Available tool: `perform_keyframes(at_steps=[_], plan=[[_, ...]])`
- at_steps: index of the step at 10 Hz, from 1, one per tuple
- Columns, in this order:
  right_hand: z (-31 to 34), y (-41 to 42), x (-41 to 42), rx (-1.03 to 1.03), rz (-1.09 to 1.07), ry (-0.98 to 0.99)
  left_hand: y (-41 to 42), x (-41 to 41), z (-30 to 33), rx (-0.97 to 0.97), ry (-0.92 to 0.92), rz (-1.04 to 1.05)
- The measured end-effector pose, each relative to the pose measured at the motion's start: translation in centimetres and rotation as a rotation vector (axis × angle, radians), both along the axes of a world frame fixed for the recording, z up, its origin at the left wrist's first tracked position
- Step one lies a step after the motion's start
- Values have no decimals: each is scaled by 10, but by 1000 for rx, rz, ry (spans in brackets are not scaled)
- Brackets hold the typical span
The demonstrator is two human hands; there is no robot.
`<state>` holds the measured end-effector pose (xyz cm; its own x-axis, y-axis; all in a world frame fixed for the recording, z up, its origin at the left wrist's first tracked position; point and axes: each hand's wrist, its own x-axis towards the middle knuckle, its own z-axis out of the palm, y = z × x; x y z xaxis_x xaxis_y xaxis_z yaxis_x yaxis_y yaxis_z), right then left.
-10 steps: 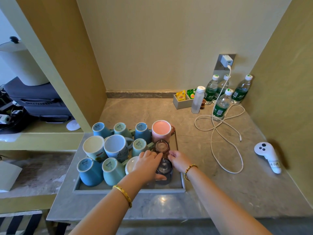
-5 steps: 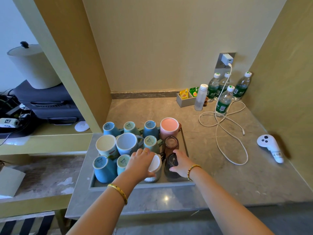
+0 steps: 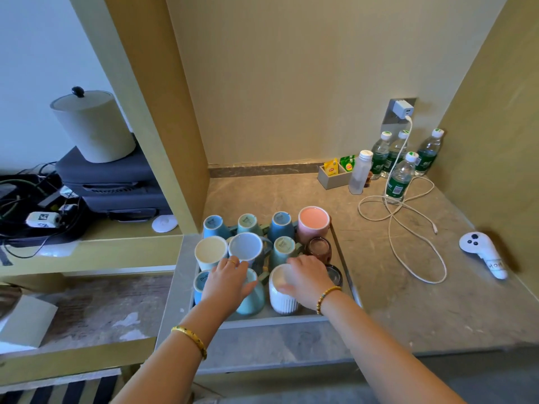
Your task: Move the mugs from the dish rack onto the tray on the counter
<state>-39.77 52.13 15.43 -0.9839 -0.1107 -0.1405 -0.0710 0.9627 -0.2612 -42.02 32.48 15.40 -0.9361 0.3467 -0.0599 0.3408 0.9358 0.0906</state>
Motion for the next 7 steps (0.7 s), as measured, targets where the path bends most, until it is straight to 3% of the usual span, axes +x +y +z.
perform_keyframes(at_steps=[2, 5, 6, 7], plan=[[-4, -27, 5, 174, -41, -79, -13, 3, -10, -120, -85, -32], [-4, -36, 8, 143, -123, -113, -6, 0, -10, -224, -71, -11], [1, -31, 28, -19, -193, -9, -11, 15, 0, -43, -5, -7], [0, -16, 73, -280, -360, 235, -43, 57, -5, 260, 75, -9]])
